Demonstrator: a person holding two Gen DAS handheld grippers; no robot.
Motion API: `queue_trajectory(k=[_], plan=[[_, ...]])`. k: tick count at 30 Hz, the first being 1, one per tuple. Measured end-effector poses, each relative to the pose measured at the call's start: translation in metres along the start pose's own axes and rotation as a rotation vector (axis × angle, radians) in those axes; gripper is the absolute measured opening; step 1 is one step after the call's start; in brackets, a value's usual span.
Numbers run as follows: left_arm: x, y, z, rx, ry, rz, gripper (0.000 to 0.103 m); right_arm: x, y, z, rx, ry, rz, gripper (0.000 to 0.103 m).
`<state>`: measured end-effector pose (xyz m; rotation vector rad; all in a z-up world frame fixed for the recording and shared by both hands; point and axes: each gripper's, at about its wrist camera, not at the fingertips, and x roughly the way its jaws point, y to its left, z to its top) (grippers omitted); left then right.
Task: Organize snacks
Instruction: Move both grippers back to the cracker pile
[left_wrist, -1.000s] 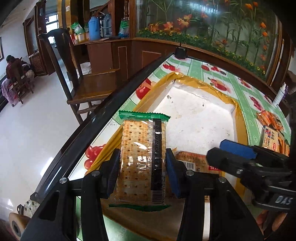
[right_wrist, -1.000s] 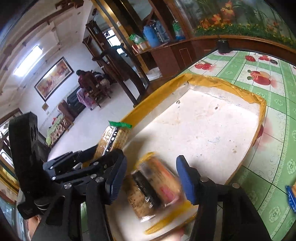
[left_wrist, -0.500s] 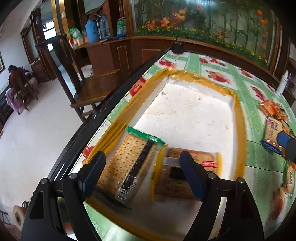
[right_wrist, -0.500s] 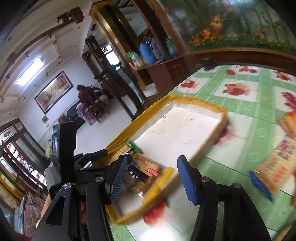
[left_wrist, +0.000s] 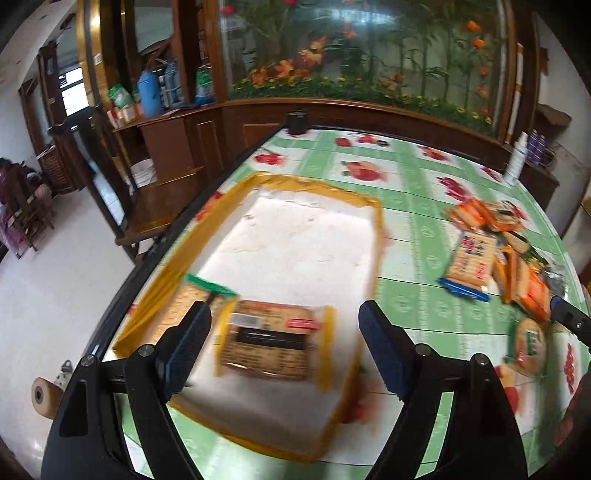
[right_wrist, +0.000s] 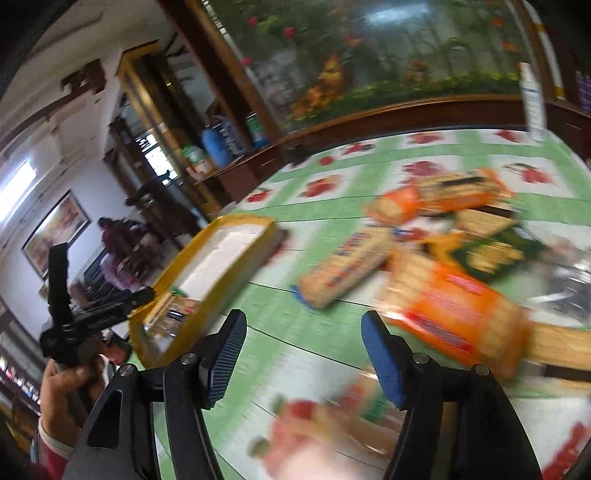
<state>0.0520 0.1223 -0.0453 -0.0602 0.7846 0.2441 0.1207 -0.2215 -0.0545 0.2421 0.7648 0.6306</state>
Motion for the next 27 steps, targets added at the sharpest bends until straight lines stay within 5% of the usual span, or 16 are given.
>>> queue_trajectory(k=[8, 27], plan=[[-0.006, -0.048, 0.002, 0.080, 0.013, -0.063, 0.083, -0.033, -0.033, -0.012, 0.003, -0.010, -0.062, 0.070], [0.010, -0.088, 0.004, 0.131, 0.067, -0.154, 0.082, -0.016, -0.028, -0.005, -0.105, 0.017, -0.117, 0.075]])
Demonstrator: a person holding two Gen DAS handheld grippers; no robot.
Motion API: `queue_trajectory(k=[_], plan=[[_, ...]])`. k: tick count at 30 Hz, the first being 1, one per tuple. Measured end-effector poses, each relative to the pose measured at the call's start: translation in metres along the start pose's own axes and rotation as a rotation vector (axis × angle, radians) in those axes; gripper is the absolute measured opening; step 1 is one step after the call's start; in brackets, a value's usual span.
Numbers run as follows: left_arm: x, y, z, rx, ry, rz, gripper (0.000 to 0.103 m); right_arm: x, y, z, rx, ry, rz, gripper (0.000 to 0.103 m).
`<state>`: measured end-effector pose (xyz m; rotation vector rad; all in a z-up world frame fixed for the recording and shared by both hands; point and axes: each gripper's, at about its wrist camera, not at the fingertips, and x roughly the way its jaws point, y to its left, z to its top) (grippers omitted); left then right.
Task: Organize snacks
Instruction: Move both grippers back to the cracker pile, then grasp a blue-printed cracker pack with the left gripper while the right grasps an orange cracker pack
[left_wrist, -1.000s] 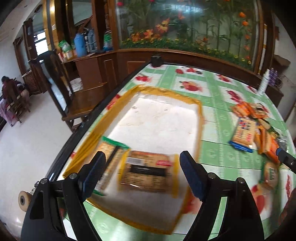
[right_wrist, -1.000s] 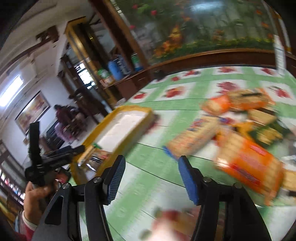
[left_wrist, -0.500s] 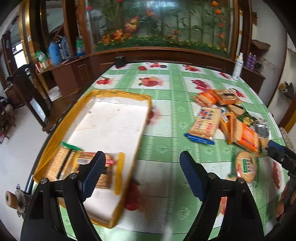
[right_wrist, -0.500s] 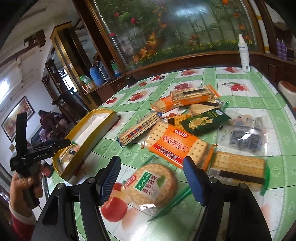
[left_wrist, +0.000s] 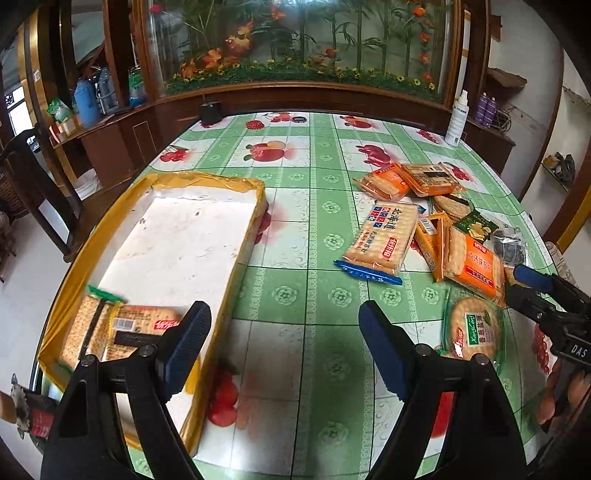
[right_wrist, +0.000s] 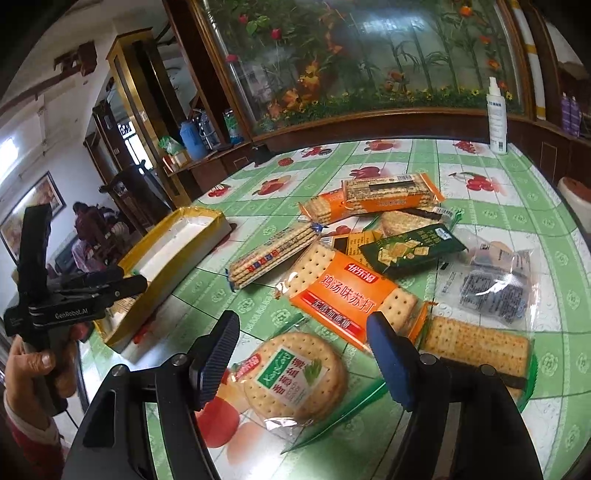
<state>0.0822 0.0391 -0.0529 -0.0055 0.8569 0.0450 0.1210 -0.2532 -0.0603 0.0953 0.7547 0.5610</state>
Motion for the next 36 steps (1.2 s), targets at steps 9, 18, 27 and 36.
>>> queue_trajectory(k=[9, 18, 27, 36], plan=[[0.012, -0.023, 0.011, 0.074, -0.001, -0.038, 0.082, 0.020, 0.004, 0.015, -0.166, 0.041, -0.050, 0.080], [0.035, -0.043, 0.025, 0.165, 0.025, -0.025, 0.082, 0.046, 0.012, 0.022, -0.323, 0.108, -0.077, 0.080], [0.056, -0.075, 0.042, 0.269, 0.064, -0.092, 0.082, 0.063, 0.003, 0.025, -0.360, 0.151, -0.075, 0.083], [0.079, -0.096, 0.047, 0.344, 0.092, -0.091, 0.082, 0.066, -0.005, 0.023, -0.341, 0.158, -0.049, 0.083]])
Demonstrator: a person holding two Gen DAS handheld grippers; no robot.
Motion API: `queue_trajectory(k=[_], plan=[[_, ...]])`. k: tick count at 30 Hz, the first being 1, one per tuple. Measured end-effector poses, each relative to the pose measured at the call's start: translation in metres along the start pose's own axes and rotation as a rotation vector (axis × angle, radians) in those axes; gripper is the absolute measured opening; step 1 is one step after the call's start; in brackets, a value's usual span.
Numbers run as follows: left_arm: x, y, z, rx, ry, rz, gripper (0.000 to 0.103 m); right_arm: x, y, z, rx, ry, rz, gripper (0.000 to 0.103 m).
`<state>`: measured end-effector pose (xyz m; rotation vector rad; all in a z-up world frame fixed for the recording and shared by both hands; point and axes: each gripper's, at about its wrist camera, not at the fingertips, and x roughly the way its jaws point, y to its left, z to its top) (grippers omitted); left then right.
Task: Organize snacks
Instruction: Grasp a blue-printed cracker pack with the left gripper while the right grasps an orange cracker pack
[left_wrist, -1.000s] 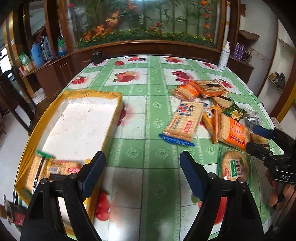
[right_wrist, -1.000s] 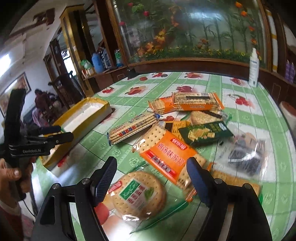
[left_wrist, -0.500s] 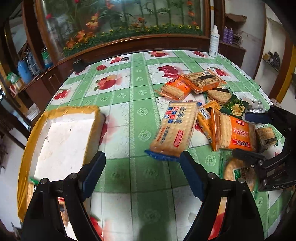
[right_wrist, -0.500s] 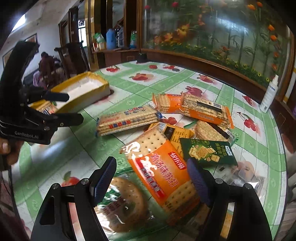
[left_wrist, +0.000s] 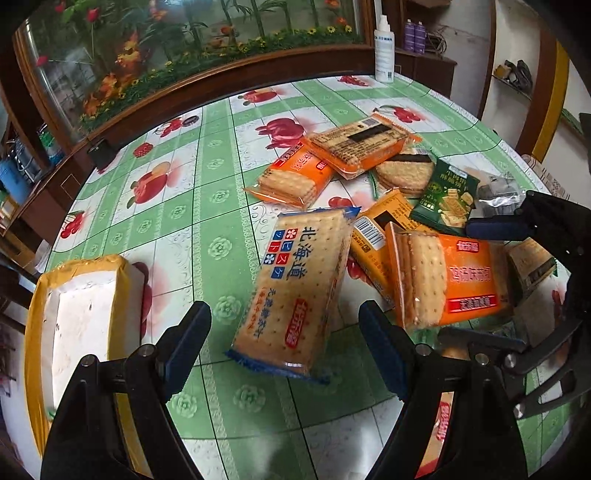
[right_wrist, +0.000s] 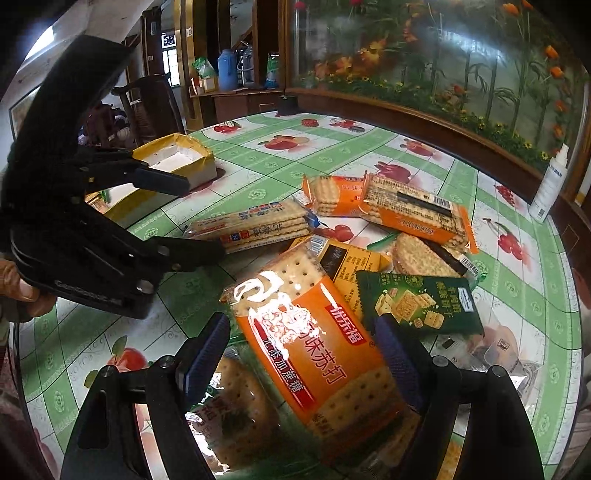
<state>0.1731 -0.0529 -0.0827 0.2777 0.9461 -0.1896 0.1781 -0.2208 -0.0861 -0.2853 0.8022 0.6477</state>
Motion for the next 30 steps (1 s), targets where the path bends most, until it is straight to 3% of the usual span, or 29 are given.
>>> queue_trajectory(k=[13, 21, 27, 30], plan=[[0.033, 0.005, 0.010, 0.017, 0.049, -0.004, 0.082, 0.013, -0.003, 0.004, -0.008, 0.028, 0.032, 0.083], [0.049, 0.016, 0.014, -0.074, 0.073, -0.133, 0.083, 0.014, -0.010, 0.003, 0.031, 0.028, 0.047, 0.079], [0.051, 0.018, 0.016, -0.100, 0.063, -0.121, 0.083, 0.013, -0.010, 0.002, 0.039, 0.024, 0.050, 0.076], [0.050, 0.016, 0.017, -0.101, 0.046, -0.116, 0.074, 0.012, -0.012, 0.002, 0.051, 0.020, 0.050, 0.073]])
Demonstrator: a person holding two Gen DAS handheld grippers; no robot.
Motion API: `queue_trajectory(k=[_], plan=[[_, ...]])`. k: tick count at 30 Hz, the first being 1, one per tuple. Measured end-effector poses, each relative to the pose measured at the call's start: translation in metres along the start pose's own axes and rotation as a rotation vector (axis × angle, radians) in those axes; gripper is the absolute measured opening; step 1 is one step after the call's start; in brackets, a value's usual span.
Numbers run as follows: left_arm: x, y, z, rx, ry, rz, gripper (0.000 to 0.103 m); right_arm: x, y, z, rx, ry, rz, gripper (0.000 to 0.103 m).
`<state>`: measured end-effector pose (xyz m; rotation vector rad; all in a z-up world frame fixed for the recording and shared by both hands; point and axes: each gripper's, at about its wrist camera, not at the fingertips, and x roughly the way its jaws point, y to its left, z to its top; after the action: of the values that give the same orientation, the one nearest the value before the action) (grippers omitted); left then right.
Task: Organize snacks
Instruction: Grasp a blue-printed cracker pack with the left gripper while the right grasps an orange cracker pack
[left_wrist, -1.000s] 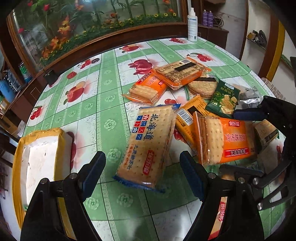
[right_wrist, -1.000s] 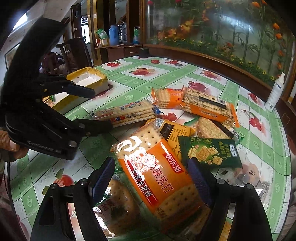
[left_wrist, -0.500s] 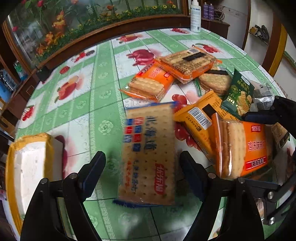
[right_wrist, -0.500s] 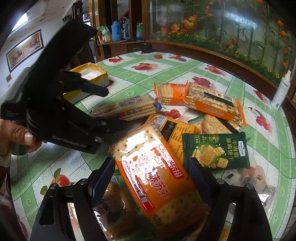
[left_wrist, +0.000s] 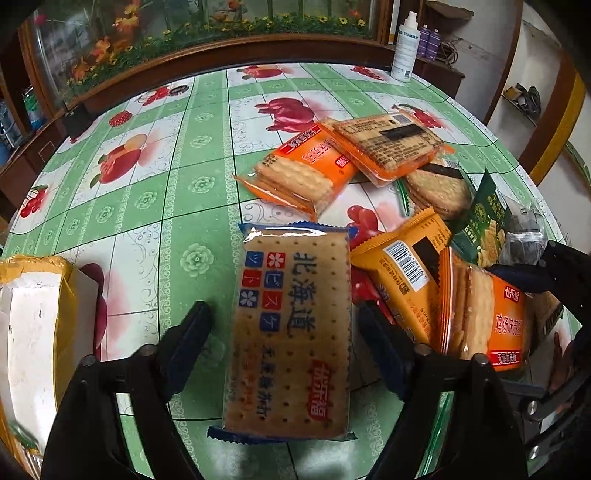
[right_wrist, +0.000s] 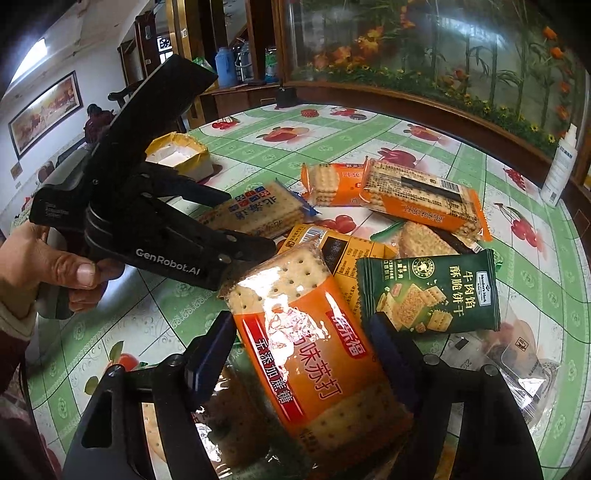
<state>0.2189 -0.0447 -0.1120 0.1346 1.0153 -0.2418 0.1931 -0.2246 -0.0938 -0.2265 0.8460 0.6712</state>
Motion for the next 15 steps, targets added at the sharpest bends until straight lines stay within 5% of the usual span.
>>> queue_trajectory(k=[2, 15], plan=[[-0.003, -0.001, 0.000, -0.003, -0.013, -0.001, 0.056, -0.002, -0.002, 0.000, 0.010, -0.006, 0.002, 0.071], [-0.066, 0.009, -0.033, -0.066, -0.157, 0.060, 0.053, -0.027, 0.003, 0.002, 0.050, -0.093, 0.012, 0.061]])
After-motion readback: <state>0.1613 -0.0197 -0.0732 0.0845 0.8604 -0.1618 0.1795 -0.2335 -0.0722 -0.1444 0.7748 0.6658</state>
